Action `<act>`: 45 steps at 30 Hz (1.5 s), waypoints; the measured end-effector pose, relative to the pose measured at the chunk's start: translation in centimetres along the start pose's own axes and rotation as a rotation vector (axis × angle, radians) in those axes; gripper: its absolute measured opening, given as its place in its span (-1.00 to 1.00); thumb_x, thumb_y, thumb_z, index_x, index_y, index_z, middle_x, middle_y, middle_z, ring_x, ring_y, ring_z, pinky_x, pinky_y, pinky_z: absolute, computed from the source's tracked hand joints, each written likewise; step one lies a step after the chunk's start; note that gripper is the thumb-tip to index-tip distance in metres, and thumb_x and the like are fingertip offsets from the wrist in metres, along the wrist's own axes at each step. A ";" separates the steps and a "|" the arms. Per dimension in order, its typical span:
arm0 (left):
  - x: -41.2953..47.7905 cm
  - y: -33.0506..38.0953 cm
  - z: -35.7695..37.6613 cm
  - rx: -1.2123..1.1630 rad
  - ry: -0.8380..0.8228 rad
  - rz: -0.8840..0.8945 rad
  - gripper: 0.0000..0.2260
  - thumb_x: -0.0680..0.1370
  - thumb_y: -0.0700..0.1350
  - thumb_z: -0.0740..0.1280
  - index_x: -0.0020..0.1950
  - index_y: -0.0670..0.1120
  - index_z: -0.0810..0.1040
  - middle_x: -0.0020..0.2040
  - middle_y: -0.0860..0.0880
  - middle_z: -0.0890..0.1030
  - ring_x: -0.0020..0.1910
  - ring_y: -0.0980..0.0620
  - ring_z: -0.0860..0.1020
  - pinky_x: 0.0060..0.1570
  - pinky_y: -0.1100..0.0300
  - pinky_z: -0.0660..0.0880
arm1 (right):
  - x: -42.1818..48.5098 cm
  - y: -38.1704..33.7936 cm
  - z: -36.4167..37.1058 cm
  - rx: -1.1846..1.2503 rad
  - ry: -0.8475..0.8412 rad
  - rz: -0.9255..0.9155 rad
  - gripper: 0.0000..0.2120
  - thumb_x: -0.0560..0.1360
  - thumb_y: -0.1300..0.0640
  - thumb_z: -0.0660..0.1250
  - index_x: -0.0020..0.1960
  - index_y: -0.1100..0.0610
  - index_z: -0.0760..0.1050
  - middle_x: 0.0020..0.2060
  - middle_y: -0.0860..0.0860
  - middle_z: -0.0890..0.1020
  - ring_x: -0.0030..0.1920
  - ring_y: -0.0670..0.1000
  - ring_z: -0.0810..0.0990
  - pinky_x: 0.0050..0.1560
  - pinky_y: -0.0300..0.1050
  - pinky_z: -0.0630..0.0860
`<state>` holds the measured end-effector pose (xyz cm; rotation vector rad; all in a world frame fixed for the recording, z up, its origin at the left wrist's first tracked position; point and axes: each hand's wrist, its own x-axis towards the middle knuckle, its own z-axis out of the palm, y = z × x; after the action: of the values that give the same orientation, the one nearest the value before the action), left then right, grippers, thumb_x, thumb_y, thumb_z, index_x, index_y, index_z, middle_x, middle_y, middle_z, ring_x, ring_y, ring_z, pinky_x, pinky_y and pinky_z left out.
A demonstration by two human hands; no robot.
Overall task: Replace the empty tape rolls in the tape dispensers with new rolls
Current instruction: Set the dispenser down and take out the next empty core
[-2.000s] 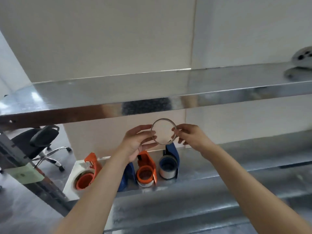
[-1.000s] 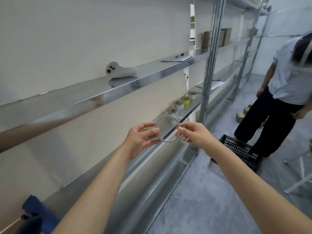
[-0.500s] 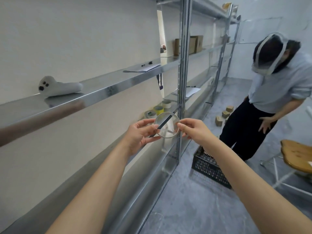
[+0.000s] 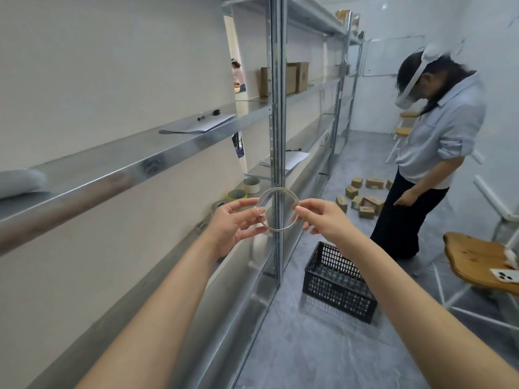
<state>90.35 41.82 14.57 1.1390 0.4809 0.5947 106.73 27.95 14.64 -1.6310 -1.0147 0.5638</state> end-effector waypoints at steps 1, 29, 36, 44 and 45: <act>1.2 0.1 -0.2 -0.002 -0.006 0.002 -0.67 0.30 -0.29 0.47 0.04 -0.18 0.56 -0.23 -0.12 0.65 -0.24 -0.05 0.63 -0.13 -0.02 0.63 | 1.1 0.2 -0.1 -0.005 0.003 -0.001 -0.83 0.57 0.10 0.31 0.10 0.14 0.59 -0.23 -0.08 0.67 -0.32 -0.10 0.53 -0.25 -0.25 0.47; 24.3 2.7 -8.7 0.053 0.154 0.003 -0.87 0.44 -0.34 0.39 -0.10 -0.13 0.61 -0.20 -0.16 0.66 -0.20 -0.08 0.64 -0.02 0.02 0.61 | 28.0 4.5 3.4 0.066 -0.130 0.006 -0.85 0.57 0.16 0.32 0.09 0.19 0.57 -0.28 -0.04 0.62 -0.37 -0.14 0.48 -0.37 -0.38 0.42; 29.4 1.6 -9.2 0.049 0.311 0.064 -0.78 0.46 -0.35 0.36 0.10 -0.29 0.55 -0.15 -0.22 0.62 -0.21 -0.09 0.66 -0.19 0.10 0.61 | 36.7 7.2 3.4 0.074 -0.291 -0.006 -0.85 0.57 0.22 0.30 0.09 0.25 0.56 -0.28 0.00 0.59 -0.42 -0.21 0.49 -0.41 -0.40 0.41; 35.5 0.2 -9.8 -0.003 0.466 0.017 -0.80 0.44 -0.32 0.39 0.06 -0.21 0.58 -0.10 -0.19 0.65 -0.20 -0.04 0.67 -0.11 0.11 0.63 | 44.4 10.4 3.5 0.076 -0.378 0.020 -0.84 0.55 0.18 0.34 0.10 0.21 0.55 -0.24 0.09 0.64 -0.38 -0.04 0.46 -0.38 -0.29 0.47; 36.0 -0.1 -9.9 -0.020 0.482 0.008 -0.80 0.44 -0.32 0.39 0.05 -0.21 0.58 -0.12 -0.19 0.65 -0.21 -0.04 0.67 -0.11 0.10 0.63 | 45.0 10.7 3.5 0.096 -0.385 0.035 -0.81 0.55 0.16 0.35 0.12 0.20 0.54 -0.24 0.09 0.65 -0.37 -0.04 0.48 -0.36 -0.27 0.49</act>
<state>111.12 72.39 9.06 0.9760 0.8800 0.8844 131.06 67.14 9.59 -1.4883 -1.2172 0.9613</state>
